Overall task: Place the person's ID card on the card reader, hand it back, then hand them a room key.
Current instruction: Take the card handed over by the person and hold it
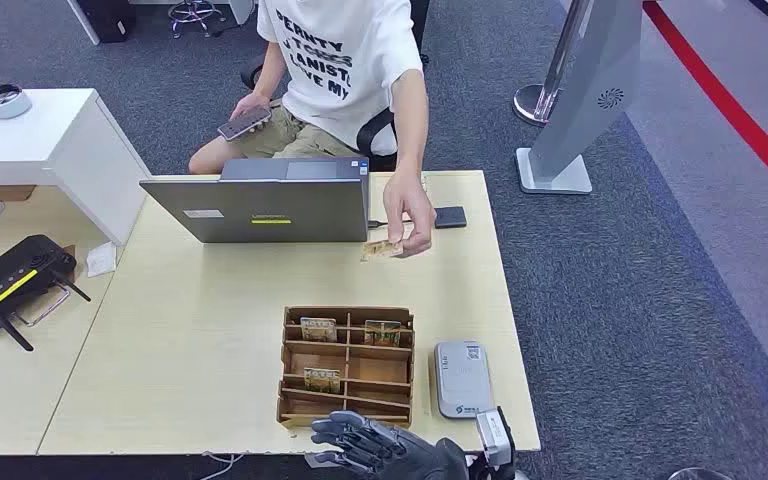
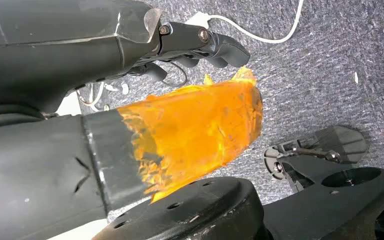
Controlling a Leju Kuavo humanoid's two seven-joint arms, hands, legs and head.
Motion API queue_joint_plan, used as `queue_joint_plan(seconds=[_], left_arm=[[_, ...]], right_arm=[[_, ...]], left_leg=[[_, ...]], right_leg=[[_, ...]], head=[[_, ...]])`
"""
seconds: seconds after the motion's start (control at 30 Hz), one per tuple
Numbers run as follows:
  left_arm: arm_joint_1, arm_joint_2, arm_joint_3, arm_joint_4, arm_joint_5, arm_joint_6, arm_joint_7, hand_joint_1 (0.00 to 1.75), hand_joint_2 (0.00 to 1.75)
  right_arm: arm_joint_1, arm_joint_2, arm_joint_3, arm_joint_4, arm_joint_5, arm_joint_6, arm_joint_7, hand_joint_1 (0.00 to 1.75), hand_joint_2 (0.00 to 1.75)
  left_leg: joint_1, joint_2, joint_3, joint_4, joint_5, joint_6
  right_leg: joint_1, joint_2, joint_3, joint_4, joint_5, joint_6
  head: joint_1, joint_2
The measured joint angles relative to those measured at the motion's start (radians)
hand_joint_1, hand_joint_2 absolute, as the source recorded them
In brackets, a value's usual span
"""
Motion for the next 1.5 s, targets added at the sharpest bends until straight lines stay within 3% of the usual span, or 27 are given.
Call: queue_joint_plan(seconds=[0.03,0.17,0.23,0.27,0.33,0.4,0.47,0.53,0.67,0.73,1.5], left_arm=[[0.0,0.0,0.0,0.0,0.0,0.0,0.0,0.0,0.0],[0.0,0.0,0.0,0.0,0.0,0.001,0.0,0.0,0.0],[0.001,-0.001,0.003,0.0,0.003,0.01,0.0,0.0,0.0],[0.0,-0.001,0.007,0.0,0.005,0.017,0.0,0.0,0.0],[-0.002,-0.003,0.015,0.0,0.006,0.025,0.0,0.0,0.0],[-0.002,-0.005,0.02,0.0,0.006,0.028,0.0,0.0,0.0],[0.001,-0.006,0.023,0.0,0.006,0.029,0.0,0.0,0.0],[0.002,-0.006,0.024,0.0,0.006,0.029,0.0,0.0,0.0],[0.0,-0.006,0.025,0.0,0.006,0.029,0.0,0.0,0.0],[0.001,-0.006,0.025,0.0,0.005,0.029,0.0,0.0,0.0],[0.001,-0.006,0.026,0.0,-0.004,0.031,0.001,0.0,0.0]], right_arm=[[0.0,0.0,0.0,0.0,0.0,0.0,0.0,0.03,0.0],[-0.003,0.0,0.0,-0.001,0.012,-0.012,0.007,0.0,1.75],[-0.037,0.001,0.002,-0.035,0.116,-0.104,0.075,0.0,1.75],[-0.075,0.002,0.002,-0.071,0.232,-0.203,0.136,0.0,1.75],[-0.166,0.004,0.0,-0.16,0.536,-0.526,0.251,0.0,1.75],[-0.227,0.007,-0.001,-0.225,0.745,-0.916,0.287,0.0,1.75],[-0.252,0.007,0.007,-0.264,0.789,-1.22,0.284,0.0,1.75],[-0.26,0.007,0.017,-0.286,0.777,-1.342,0.278,0.0,1.75],[-0.264,0.007,0.026,-0.31,0.771,-1.155,0.272,0.0,1.75],[-0.264,0.007,0.03,-0.316,0.769,-1.114,0.27,0.0,1.75],[-0.266,0.004,0.034,-0.335,0.758,-1.133,0.265,0.0,1.75]], left_leg=[[0.0,0.0,0.0,0.0,0.0,0.0],[0.0,0.0,-0.001,0.0,0.0,0.0],[0.0,0.002,-0.002,0.0,0.0,0.0],[0.0,0.004,-0.002,0.0,0.001,0.0],[0.0,0.006,-0.002,0.0,0.002,0.001],[0.0,0.004,-0.002,0.001,0.004,0.002],[0.0,0.001,-0.002,0.001,0.005,0.001],[0.0,0.001,-0.002,0.0,0.005,0.001],[0.0,0.001,-0.002,0.0,0.005,0.0],[0.0,0.0,-0.003,0.0,0.005,0.0],[0.0,0.0,-0.003,0.0,0.005,0.0]], right_leg=[[0.0,0.0,0.0,0.0,0.0,0.0],[0.0,0.0,0.0,0.0,0.0,0.0],[0.0,0.001,-0.001,0.001,0.001,-0.001],[0.0,0.003,-0.003,0.001,0.003,-0.002],[0.0,0.005,-0.005,0.0,0.005,-0.002],[0.0,0.002,-0.003,0.0,0.005,-0.002],[0.0,0.0,-0.002,0.0,0.005,-0.001],[0.0,0.0,-0.002,0.0,0.005,-0.002],[0.0,0.0,-0.002,0.0,0.005,-0.001],[0.0,-0.001,-0.002,0.0,0.004,-0.001],[0.0,0.0,-0.002,0.0,0.004,-0.001]], head=[[0.0,0.0],[0.0,0.0],[0.0,0.0],[0.0,0.0],[0.0,0.0],[0.0,0.0],[0.0,0.0],[0.0,0.0],[0.0,0.0],[0.0,0.0],[0.0,0.0]])
